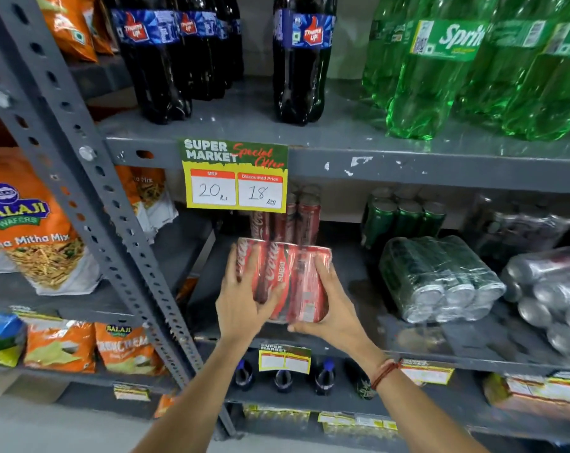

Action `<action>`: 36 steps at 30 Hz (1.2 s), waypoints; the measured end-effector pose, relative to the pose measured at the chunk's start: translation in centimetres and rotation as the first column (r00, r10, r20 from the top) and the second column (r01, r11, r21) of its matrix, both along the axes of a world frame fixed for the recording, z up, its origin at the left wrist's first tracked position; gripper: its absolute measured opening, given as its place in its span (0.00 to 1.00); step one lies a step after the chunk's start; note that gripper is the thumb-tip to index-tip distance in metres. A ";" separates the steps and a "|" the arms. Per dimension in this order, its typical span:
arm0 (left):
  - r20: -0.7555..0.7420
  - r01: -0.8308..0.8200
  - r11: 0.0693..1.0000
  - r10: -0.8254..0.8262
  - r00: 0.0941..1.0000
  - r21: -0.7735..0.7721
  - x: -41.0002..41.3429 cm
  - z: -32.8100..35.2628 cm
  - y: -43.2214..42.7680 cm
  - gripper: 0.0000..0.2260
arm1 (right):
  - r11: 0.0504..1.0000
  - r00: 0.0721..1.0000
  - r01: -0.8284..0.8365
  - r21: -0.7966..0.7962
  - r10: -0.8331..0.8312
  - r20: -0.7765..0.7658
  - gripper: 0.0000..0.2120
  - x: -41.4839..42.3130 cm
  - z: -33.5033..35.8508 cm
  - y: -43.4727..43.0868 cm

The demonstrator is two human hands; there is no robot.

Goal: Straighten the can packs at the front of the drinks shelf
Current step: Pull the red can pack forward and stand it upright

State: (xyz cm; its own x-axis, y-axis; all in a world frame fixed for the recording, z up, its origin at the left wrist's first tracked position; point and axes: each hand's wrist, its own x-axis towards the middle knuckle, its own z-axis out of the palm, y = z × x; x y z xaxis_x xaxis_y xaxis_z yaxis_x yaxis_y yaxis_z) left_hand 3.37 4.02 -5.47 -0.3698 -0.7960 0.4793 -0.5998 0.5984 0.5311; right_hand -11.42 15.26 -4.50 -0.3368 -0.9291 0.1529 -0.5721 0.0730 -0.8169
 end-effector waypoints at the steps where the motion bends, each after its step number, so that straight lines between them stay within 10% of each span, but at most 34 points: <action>1: -0.051 -0.015 1.000 0.016 0.999 0.009 0.3 -0.6 0.9 0.37 | 1.000 0.999 -0.010 -0.013 0.010 -0.033 0.59 0.1 -0.4 0.5; 18: 0.001 0.100 0.985 -0.101 0.995 0.144 1.4 -3.0 2.5 0.43 | 0.992 0.947 -0.112 -0.061 0.088 -0.309 0.43 -1.0 -2.9 1.7; 22: -0.323 -0.002 0.991 0.046 0.945 0.137 1.4 -0.9 4.4 0.29 | 0.951 0.989 0.054 -0.305 -0.093 -0.115 0.40 -2.1 0.3 0.6; 26: -0.551 -0.106 0.879 0.381 0.742 0.464 -2.2 2.7 5.7 0.23 | 0.990 0.996 0.037 -0.138 -0.025 0.081 0.32 -3.7 6.2 -4.1; 30: -0.446 -0.078 0.773 0.441 0.779 0.630 -4.9 3.1 5.0 0.29 | 0.953 0.968 -0.248 0.175 0.249 0.019 0.25 -5.1 7.5 -6.7; 36: -0.441 0.022 0.827 0.276 0.854 0.561 -4.2 2.5 0.9 0.36 | 0.999 1.000 -0.002 0.041 0.001 0.015 0.27 -4.6 3.3 -5.3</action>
State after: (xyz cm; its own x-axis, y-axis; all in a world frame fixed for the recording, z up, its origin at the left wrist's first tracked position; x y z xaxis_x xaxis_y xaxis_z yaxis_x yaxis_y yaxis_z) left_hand -0.79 4.89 -3.00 -0.0842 -0.9951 0.0522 -0.2228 0.0699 0.9723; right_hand -16.00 9.95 -1.23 -0.3375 -0.9349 0.1097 -0.5597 0.1056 -0.8219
